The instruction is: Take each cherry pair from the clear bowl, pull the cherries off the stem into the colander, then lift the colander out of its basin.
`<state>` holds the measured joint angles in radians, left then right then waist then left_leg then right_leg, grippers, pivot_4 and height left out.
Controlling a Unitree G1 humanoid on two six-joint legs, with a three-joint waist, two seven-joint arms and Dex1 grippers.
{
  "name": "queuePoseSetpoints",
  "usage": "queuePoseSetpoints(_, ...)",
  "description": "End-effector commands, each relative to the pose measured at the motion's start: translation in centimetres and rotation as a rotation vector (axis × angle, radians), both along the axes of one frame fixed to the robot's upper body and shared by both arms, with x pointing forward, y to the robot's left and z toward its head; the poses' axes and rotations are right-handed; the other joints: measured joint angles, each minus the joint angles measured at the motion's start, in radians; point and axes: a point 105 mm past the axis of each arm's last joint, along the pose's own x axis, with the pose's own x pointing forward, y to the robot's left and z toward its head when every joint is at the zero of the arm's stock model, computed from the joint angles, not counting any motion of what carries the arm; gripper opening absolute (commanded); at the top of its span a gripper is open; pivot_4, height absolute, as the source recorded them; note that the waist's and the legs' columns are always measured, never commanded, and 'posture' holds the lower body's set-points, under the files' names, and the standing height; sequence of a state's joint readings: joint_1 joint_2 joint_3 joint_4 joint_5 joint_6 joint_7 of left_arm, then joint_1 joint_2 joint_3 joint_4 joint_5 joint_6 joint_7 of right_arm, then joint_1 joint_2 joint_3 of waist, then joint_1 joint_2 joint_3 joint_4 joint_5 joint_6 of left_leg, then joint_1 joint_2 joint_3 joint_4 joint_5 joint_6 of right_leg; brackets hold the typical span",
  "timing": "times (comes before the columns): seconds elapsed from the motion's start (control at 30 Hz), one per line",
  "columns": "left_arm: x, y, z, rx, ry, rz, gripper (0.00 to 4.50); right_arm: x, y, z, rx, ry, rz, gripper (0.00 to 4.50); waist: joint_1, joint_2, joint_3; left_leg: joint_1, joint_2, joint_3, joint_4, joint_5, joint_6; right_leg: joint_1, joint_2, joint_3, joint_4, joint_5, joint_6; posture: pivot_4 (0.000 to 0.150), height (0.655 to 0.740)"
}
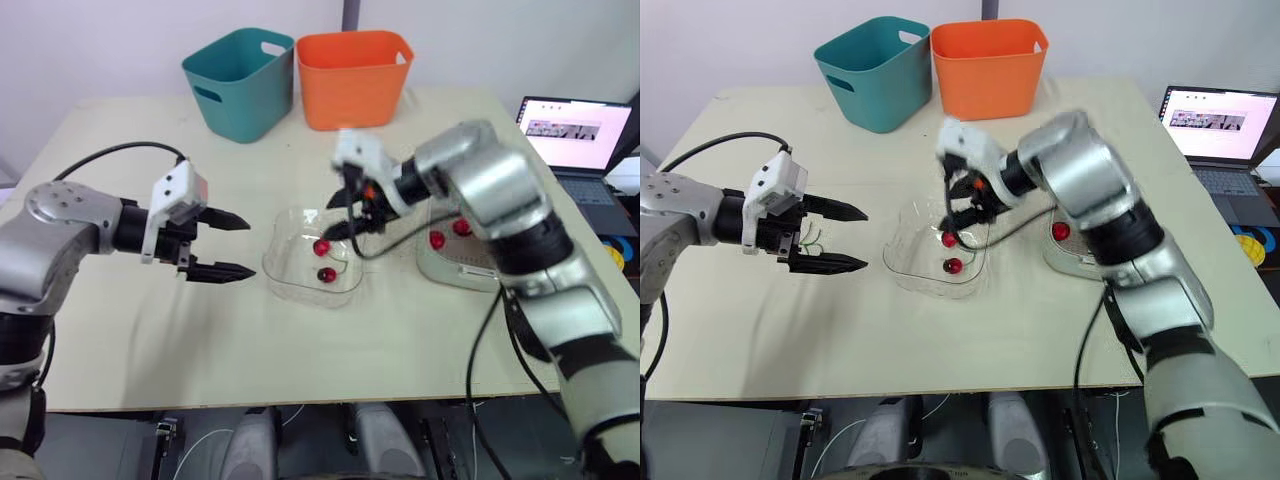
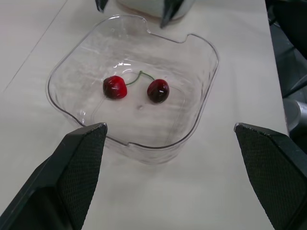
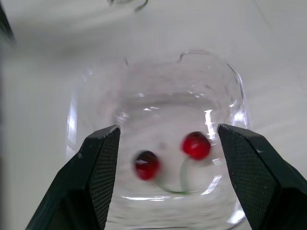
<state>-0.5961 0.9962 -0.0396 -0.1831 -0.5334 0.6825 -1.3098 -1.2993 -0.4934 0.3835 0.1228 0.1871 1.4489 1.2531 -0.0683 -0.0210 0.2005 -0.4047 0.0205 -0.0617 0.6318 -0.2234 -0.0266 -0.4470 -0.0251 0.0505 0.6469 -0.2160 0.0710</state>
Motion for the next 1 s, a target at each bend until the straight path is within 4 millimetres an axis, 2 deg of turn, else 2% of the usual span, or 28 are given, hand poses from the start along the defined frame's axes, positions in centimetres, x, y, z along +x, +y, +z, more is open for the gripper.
queuePoseSetpoints(0.03, 0.0, -0.3, 0.6, -0.003, -0.039, -0.016, 4.5, -0.6, 0.3, -0.4, 0.031, 0.197, -0.075, 3.5, 0.002, 0.0, 0.0, 0.0, 0.0, 0.0, 0.0, 0.0, 0.0, 0.0, 0.0, 0.0, 0.0, 0.0, 0.0, 0.15, 0.74)
queuePoseSetpoints(0.27, 0.0, -0.8, 0.4, -0.019, -0.05, -0.024, 4.5, -0.3, 1.9, -2.2, -0.029, 0.212, -0.101, 3.5, -0.003, 0.0, 0.0, -0.001, -0.001, 0.0, 0.0, 0.0, 0.0, 0.0, 0.0, 0.0, 0.0, 0.001, 0.004, 0.15, 0.74)
queuePoseSetpoints(0.33, -0.1, -1.0, 0.3, -0.023, -0.052, -0.025, 4.5, -0.2, 2.2, -3.3, -0.062, 0.193, -0.122, 3.5, -0.002, 0.0, 0.0, -0.002, -0.001, 0.0, 0.0, 0.0, 0.0, -0.001, 0.0, 0.0, 0.0, 0.001, 0.004, 0.15, 0.74)
queuePoseSetpoints(0.57, -0.3, -0.5, 0.2, -0.016, -0.058, -0.008, 4.5, 2.0, 1.5, -6.4, -0.209, -0.024, -0.189, 3.5, -0.002, 0.0, 0.0, -0.002, -0.001, 0.0, 0.0, 0.0, 0.0, -0.001, -0.001, 0.0, 0.0, 0.001, 0.004, 0.15, 0.74)
queuePoseSetpoints(0.87, -0.2, -0.4, 0.1, -0.008, -0.058, -0.004, 4.5, 2.2, 1.5, -7.1, -0.224, -0.022, -0.165, 3.5, -0.002, 0.0, 0.0, -0.002, -0.001, 0.0, 0.0, 0.0, 0.0, -0.002, 0.0, 0.0, 0.0, 0.001, 0.004, 0.15, 0.74)
queuePoseSetpoints(1.0, 0.0, -0.6, -0.1, -0.014, -0.062, -0.006, 4.5, 2.9, 1.3, -7.2, -0.244, -0.045, -0.173, 3.5, -0.002, 0.0, 0.0, -0.002, -0.001, 0.0, 0.0, 0.0, 0.0, -0.002, 0.0, 0.0, 0.0, 0.001, 0.004, 0.15, 0.74)
